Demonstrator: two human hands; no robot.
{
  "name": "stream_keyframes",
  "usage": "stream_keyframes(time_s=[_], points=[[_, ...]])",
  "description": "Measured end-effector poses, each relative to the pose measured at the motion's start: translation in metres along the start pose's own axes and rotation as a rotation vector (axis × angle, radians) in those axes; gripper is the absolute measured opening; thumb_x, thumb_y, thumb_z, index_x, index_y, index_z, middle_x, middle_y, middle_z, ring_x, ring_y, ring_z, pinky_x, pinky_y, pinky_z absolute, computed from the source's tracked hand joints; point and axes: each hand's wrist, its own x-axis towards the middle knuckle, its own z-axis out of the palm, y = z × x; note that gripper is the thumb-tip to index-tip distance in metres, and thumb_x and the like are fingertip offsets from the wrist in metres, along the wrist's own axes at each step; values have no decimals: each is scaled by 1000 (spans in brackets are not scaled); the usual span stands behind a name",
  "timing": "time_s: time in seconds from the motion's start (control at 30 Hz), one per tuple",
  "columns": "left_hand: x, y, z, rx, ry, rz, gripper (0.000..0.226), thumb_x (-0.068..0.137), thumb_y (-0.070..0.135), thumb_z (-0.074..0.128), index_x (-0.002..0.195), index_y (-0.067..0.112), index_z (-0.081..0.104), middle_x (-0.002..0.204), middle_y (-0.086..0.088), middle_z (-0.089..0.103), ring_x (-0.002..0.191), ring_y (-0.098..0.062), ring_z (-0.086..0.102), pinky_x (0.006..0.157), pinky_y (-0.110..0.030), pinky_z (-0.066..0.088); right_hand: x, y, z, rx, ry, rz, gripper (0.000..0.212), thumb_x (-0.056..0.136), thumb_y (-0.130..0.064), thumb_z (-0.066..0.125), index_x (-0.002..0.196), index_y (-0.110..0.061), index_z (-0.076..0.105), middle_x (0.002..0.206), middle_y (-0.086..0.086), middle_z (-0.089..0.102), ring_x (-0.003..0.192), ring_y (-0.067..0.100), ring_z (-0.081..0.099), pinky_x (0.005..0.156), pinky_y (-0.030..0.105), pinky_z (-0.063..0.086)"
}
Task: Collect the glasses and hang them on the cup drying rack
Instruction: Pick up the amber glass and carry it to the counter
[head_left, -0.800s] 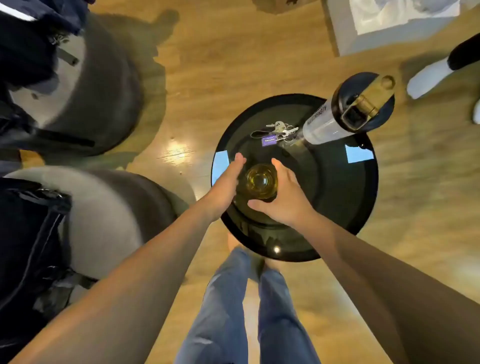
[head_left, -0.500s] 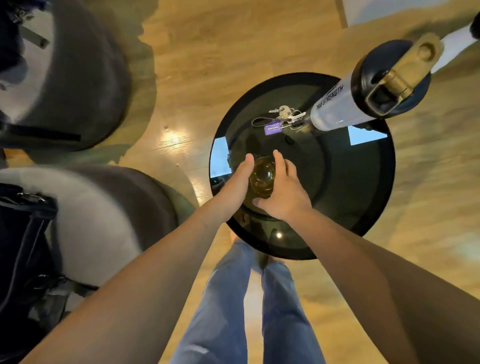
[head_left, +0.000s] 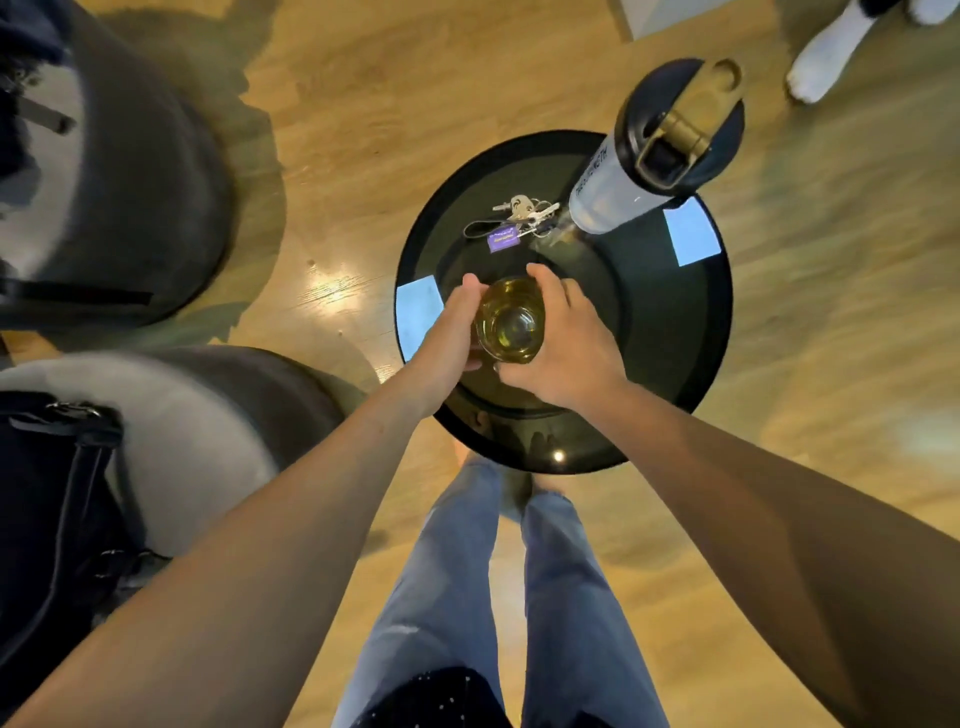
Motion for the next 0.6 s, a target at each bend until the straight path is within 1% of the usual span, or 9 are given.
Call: stream_keyframes(time_s=[0.1, 0.17, 0.23, 0.3, 0.33, 0.4, 0.47, 0.53, 0.6], points=[[-31, 26, 9, 111, -2, 64, 52, 101, 56, 21, 134, 22, 44, 125, -1, 52, 121, -18, 50, 102, -40, 46, -31, -8, -35, 120, 69, -14, 106, 58, -51, 84, 143, -30, 24, 137, -2, 45, 126, 19, 46, 98, 41, 50], [-54, 41, 16, 175, -15, 113, 42, 100, 52, 29, 126, 25, 47, 122, 2, 53, 121, -18, 50, 96, -36, 47, -59, -12, -61, 218, 124, -47, 105, 57, -51, 86, 141, -28, 29, 133, -5, 50, 122, 15, 49, 98, 37, 50], [-87, 52, 22, 249, -131, 257, 34, 91, 55, 43, 116, 32, 47, 115, 9, 54, 115, -9, 53, 88, -26, 46, -94, -15, -89, 304, 196, -99, 103, 58, -45, 89, 141, -23, 31, 128, -5, 54, 115, 9, 52, 94, 24, 48], [-124, 62, 32, 278, -272, 380, 49, 81, 56, 58, 121, 32, 44, 118, 11, 55, 110, -1, 56, 87, -17, 45, -131, -14, -117, 377, 244, -122, 102, 60, -41, 90, 140, -21, 31, 121, -10, 53, 106, 1, 52, 86, 9, 42], [-139, 69, 41, 288, -326, 422, 59, 76, 55, 65, 125, 32, 42, 121, 10, 55, 111, 0, 57, 88, -16, 46, -149, -13, -130, 409, 256, -111, 101, 60, -41, 90, 140, -23, 30, 119, -12, 51, 103, 1, 53, 82, 4, 41], [-166, 85, 66, 350, -407, 498, 77, 66, 50, 77, 132, 33, 40, 127, 6, 55, 115, -2, 57, 94, -21, 49, -186, -4, -157, 455, 305, -90, 98, 60, -47, 90, 136, -29, 32, 119, -14, 51, 104, 2, 55, 82, 9, 46], [-191, 101, 99, 418, -483, 559, 89, 60, 44, 85, 136, 33, 39, 130, 3, 54, 119, -7, 57, 100, -29, 49, -224, 11, -181, 488, 379, -82, 96, 58, -53, 88, 135, -31, 34, 124, -12, 53, 110, 7, 57, 89, 24, 53], [-213, 114, 137, 508, -585, 626, 95, 58, 37, 88, 138, 30, 37, 134, 1, 52, 123, -10, 55, 101, -31, 48, -263, 32, -202, 504, 465, -59, 98, 56, -58, 85, 136, -30, 36, 126, -9, 55, 114, 11, 57, 92, 33, 55], [-237, 120, 180, 605, -664, 683, 101, 58, 33, 90, 142, 25, 34, 136, 0, 51, 126, -13, 54, 105, -36, 46, -304, 58, -221, 496, 570, -70, 99, 55, -62, 81, 136, -25, 39, 125, -7, 58, 114, 10, 59, 92, 32, 55]])
